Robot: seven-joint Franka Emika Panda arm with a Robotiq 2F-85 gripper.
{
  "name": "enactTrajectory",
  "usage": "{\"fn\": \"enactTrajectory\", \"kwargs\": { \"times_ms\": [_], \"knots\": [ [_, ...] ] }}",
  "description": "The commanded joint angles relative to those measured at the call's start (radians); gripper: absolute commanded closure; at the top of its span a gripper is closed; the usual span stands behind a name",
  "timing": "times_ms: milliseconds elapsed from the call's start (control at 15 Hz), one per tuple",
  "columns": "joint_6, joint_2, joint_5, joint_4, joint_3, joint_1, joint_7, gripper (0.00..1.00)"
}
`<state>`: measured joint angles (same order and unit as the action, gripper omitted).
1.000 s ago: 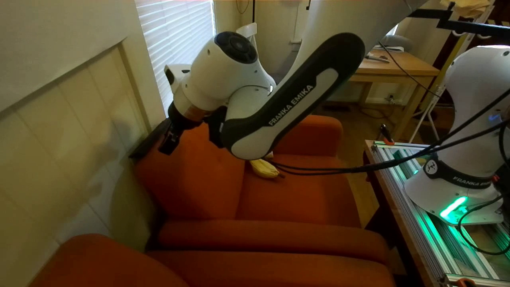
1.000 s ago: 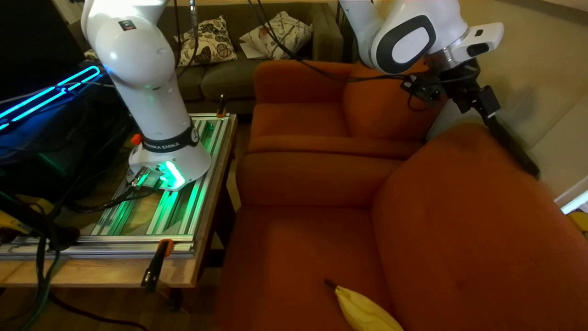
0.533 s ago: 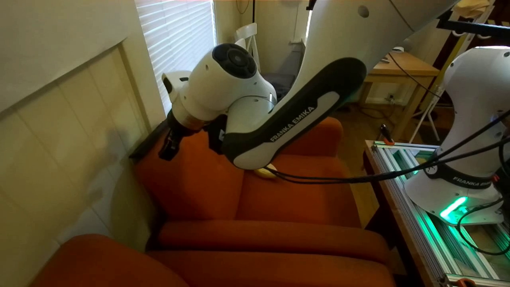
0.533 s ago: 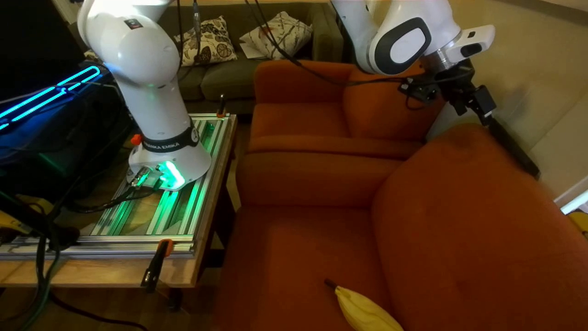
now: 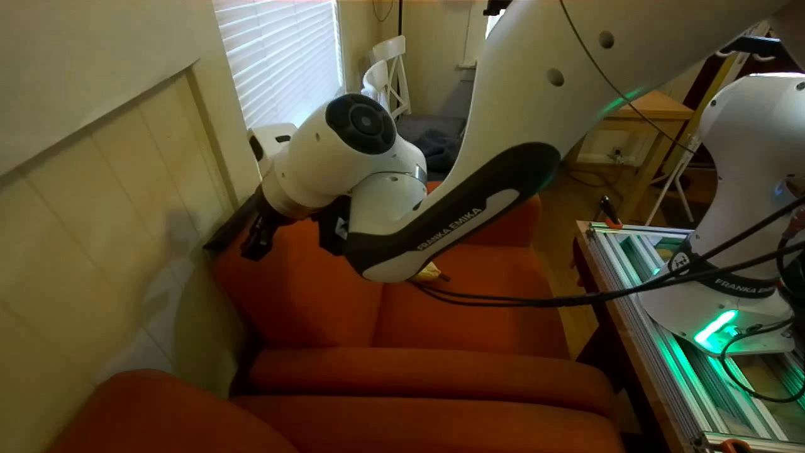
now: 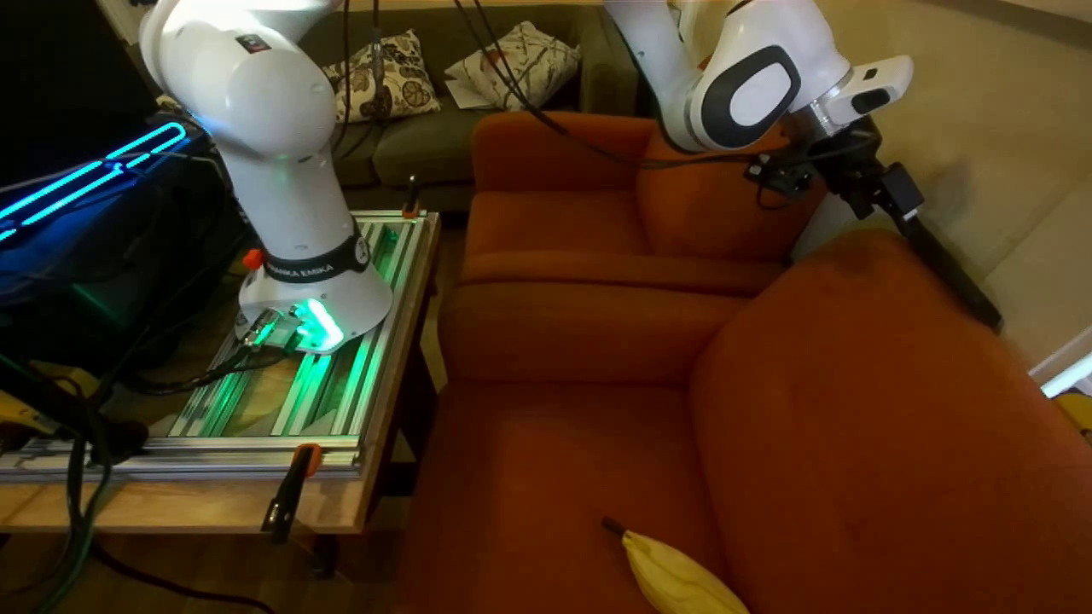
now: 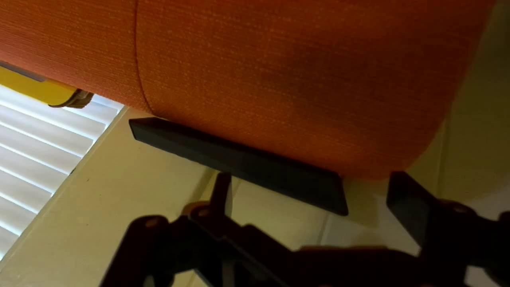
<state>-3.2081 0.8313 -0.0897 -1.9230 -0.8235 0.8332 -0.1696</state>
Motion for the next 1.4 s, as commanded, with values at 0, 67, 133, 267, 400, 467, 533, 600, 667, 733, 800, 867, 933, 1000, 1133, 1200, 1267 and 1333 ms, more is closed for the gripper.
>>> {"fn": "enactTrajectory", "kwargs": {
  "times_ms": [0, 67, 133, 267, 400, 467, 533, 600, 667, 733, 800, 867, 933, 1000, 1133, 1200, 1267, 1333],
  "knots": [
    [-0.023, 0.093, -0.032, 0.063, -0.035, 0.013, -0.046, 0.00],
    [-0.026, 0.109, -0.036, 0.076, -0.040, 0.012, -0.052, 0.00],
    [-0.031, 0.124, -0.039, 0.087, -0.043, 0.010, -0.057, 0.00],
    [-0.031, 0.152, -0.048, 0.114, -0.049, 0.005, -0.067, 0.00],
    [-0.029, 0.178, -0.059, 0.139, -0.053, 0.000, -0.073, 0.00],
    [-0.028, 0.189, -0.063, 0.153, -0.051, -0.006, -0.076, 0.00],
    [-0.030, 0.202, -0.068, 0.165, -0.053, -0.008, -0.081, 0.00],
    [-0.033, 0.214, -0.072, 0.178, -0.053, -0.012, -0.085, 0.00],
    [-0.033, 0.228, -0.077, 0.192, -0.056, -0.013, -0.090, 0.00],
    [-0.029, 0.237, -0.081, 0.203, -0.057, -0.015, -0.094, 0.00],
    [-0.029, 0.250, -0.086, 0.216, -0.062, -0.015, -0.099, 0.00],
    [-0.028, 0.263, -0.091, 0.228, -0.068, -0.014, -0.105, 0.00],
    [-0.027, 0.278, -0.098, 0.241, -0.076, -0.013, -0.109, 0.00],
    [-0.024, 0.290, -0.102, 0.249, -0.083, -0.012, -0.113, 0.00],
    [-0.019, 0.314, -0.109, 0.265, -0.098, -0.010, -0.122, 0.00],
    [-0.016, 0.325, -0.112, 0.270, -0.107, -0.008, -0.127, 0.00],
    [-0.011, 0.335, -0.113, 0.274, -0.116, -0.005, -0.129, 0.00],
    [-0.005, 0.344, -0.115, 0.280, -0.124, -0.004, -0.131, 0.00]
  ]
}}
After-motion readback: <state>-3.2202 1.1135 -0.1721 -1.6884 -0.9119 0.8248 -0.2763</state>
